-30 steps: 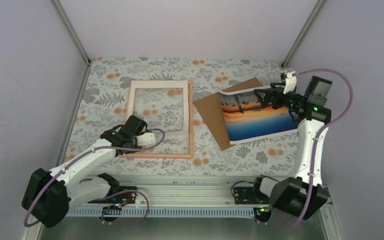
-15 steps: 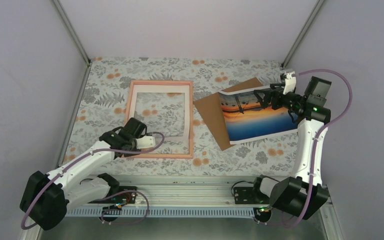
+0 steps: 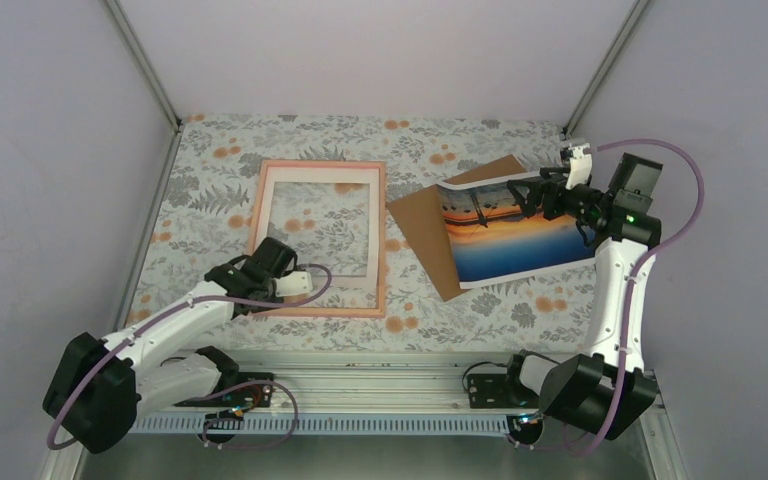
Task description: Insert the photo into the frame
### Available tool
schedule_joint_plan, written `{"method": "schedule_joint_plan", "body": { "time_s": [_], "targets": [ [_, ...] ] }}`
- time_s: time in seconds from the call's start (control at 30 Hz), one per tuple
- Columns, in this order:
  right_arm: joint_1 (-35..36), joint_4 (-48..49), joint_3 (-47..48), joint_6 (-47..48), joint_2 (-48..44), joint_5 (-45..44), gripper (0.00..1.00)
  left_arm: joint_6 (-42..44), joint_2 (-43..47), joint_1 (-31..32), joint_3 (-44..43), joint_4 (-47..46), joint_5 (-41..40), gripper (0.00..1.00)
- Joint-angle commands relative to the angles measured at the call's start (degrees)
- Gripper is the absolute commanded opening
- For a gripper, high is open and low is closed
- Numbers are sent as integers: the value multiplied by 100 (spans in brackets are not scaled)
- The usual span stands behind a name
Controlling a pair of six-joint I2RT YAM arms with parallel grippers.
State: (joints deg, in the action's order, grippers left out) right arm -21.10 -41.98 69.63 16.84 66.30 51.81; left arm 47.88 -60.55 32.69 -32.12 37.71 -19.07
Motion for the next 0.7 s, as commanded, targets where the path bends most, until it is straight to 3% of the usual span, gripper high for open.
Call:
{"method": "schedule_joint_plan", "body": {
  "time_s": [0.0,0.53,0.67],
  "targets": [
    [-60,101,-80,-40,-135,92,100,-23,-52,10,65,-176,-107,12],
    [-59,110,-81,-36,-108,109,99,321,377,-11,-412,1168,997,86],
    [-58,112,-103,-31,-117,105,100,354,327,-221,-663,1289,1291,91]
  ]
}}
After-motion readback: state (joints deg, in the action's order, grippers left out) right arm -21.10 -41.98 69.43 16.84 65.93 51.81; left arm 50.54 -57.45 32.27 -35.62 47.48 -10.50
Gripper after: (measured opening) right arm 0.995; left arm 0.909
